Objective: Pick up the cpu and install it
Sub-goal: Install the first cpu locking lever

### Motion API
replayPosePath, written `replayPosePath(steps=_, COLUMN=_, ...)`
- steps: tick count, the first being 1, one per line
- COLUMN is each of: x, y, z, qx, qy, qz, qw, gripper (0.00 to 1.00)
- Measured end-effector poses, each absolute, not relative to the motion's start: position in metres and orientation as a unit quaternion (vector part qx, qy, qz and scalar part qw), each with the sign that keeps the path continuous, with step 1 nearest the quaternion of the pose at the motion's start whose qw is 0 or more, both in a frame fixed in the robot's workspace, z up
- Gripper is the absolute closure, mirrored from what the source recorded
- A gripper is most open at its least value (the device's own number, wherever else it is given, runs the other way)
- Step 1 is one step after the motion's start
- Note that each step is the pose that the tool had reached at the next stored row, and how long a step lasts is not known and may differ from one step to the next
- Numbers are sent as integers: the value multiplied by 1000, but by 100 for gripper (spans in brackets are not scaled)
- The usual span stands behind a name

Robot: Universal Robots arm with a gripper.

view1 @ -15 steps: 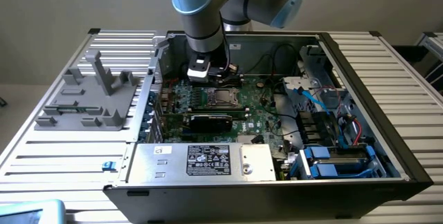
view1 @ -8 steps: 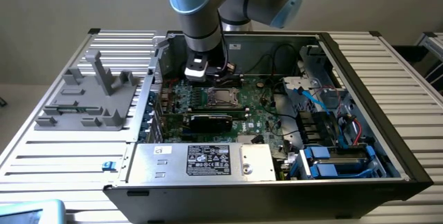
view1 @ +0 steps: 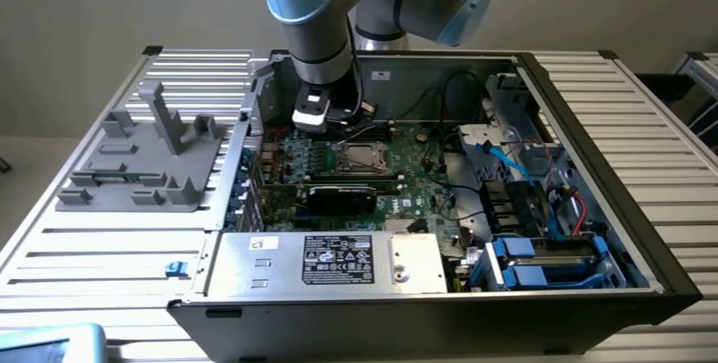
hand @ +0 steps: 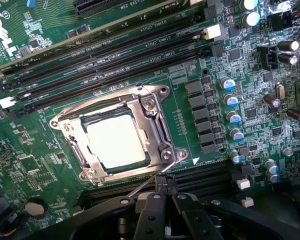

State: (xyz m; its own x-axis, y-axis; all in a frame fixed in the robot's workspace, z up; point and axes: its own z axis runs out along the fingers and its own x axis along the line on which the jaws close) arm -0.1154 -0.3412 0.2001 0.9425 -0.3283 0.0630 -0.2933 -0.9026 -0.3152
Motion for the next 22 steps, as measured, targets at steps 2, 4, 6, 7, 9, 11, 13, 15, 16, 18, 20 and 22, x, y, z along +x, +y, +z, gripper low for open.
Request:
replayPosePath(steps=2, x=-115, y=-341, z=200, qx=-973, qy=160, qz=-57, qw=153, gripper=89)
replayPosePath(steps=4, x=-115, y=-341, z=199, qx=-973, qy=161, qz=-57, qw=153, gripper=89)
replayPosePath(steps=6, x=-115, y=-341, z=199, qx=-973, qy=162, qz=-57, qw=153, gripper=89)
replayPosePath(steps=7, x=-115, y=-341, z=199, qx=-973, qy=162, qz=-58, qw=153, gripper=89)
replayPosePath(steps=9, x=-113, y=-341, z=198, qx=-973, qy=163, qz=-58, qw=153, gripper=89)
replayPosePath(steps=11, x=-110, y=-341, z=198, qx=-973, qy=163, qz=-58, qw=153, gripper=89)
replayPosePath(steps=13, x=-108, y=-341, z=198, qx=-973, qy=164, qz=-58, qw=153, gripper=89)
replayPosePath(steps=15, x=-106, y=-341, z=198, qx=-973, qy=164, qz=-58, qw=153, gripper=89)
replayPosePath(steps=16, x=-105, y=-341, z=198, qx=-973, qy=164, qz=-58, qw=153, gripper=89)
replayPosePath(steps=18, x=-104, y=-341, z=198, qx=-973, qy=165, qz=-58, qw=153, gripper=89)
replayPosePath(steps=20, x=-103, y=-341, z=197, qx=-973, qy=165, qz=-58, qw=153, gripper=89)
replayPosePath(steps=22, x=-103, y=-341, z=197, qx=-973, qy=165, qz=-58, qw=154, gripper=89)
